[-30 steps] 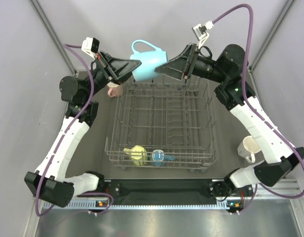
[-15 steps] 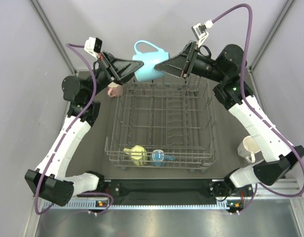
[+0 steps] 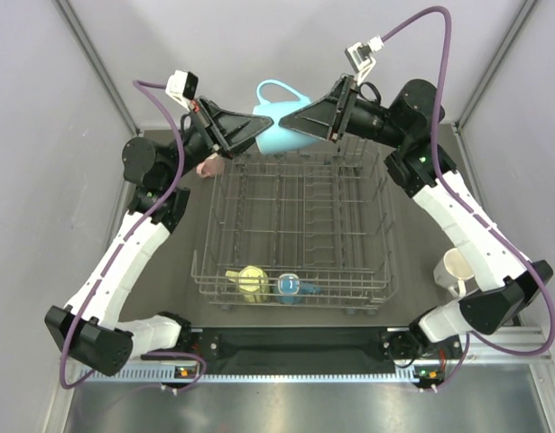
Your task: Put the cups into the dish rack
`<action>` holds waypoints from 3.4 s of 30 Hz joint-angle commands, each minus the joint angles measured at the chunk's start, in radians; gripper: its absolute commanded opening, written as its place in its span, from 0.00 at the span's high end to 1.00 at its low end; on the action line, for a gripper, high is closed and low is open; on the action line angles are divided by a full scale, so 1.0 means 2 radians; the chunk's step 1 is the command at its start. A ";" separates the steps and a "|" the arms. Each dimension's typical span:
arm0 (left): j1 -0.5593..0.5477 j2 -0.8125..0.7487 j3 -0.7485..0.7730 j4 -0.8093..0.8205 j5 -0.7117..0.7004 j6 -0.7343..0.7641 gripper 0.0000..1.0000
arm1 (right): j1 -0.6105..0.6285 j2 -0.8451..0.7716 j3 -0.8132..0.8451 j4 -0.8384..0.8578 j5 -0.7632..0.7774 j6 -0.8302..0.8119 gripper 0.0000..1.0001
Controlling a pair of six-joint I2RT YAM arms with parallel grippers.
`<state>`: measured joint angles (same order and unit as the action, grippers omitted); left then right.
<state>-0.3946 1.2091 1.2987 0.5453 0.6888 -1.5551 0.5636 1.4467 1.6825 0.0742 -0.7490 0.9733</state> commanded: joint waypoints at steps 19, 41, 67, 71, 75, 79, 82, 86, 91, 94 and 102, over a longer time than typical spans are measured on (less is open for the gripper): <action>-0.007 -0.016 0.013 0.029 -0.018 0.018 1.00 | -0.022 -0.055 -0.057 0.055 -0.016 0.017 0.08; -0.007 -0.025 -0.013 0.001 0.022 0.031 0.58 | -0.030 -0.040 -0.041 0.044 -0.037 0.008 1.00; -0.003 -0.059 0.051 -0.550 -0.043 0.329 0.04 | 0.000 -0.175 -0.131 -0.592 0.076 -0.602 1.00; -0.002 -0.048 0.058 -0.564 -0.049 0.333 0.05 | 0.033 -0.185 -0.175 -0.597 0.091 -0.612 1.00; -0.002 -0.040 0.061 -0.565 -0.049 0.332 0.06 | 0.043 -0.199 -0.225 -0.583 0.120 -0.619 1.00; -0.002 -0.035 0.067 -0.566 -0.048 0.331 0.06 | 0.043 -0.201 -0.259 -0.574 0.134 -0.636 1.00; -0.002 -0.034 0.069 -0.570 -0.052 0.332 0.06 | 0.054 -0.200 -0.273 -0.571 0.147 -0.646 1.00; -0.002 -0.034 0.067 -0.573 -0.055 0.333 0.06 | 0.062 -0.198 -0.281 -0.572 0.133 -0.668 1.00; -0.002 -0.028 0.068 -0.574 -0.054 0.333 0.06 | 0.066 -0.177 -0.270 -0.599 0.122 -0.693 1.00; -0.002 -0.025 0.067 -0.576 -0.055 0.333 0.06 | 0.066 -0.155 -0.255 -0.607 0.099 -0.697 1.00; -0.002 -0.029 0.051 -0.574 -0.062 0.340 0.06 | 0.061 -0.116 -0.214 -0.654 0.099 -0.728 1.00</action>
<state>-0.4019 1.1614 1.3952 -0.6144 0.5770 -0.8986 0.6781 1.1992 1.1698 -1.1992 -0.4992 -0.4473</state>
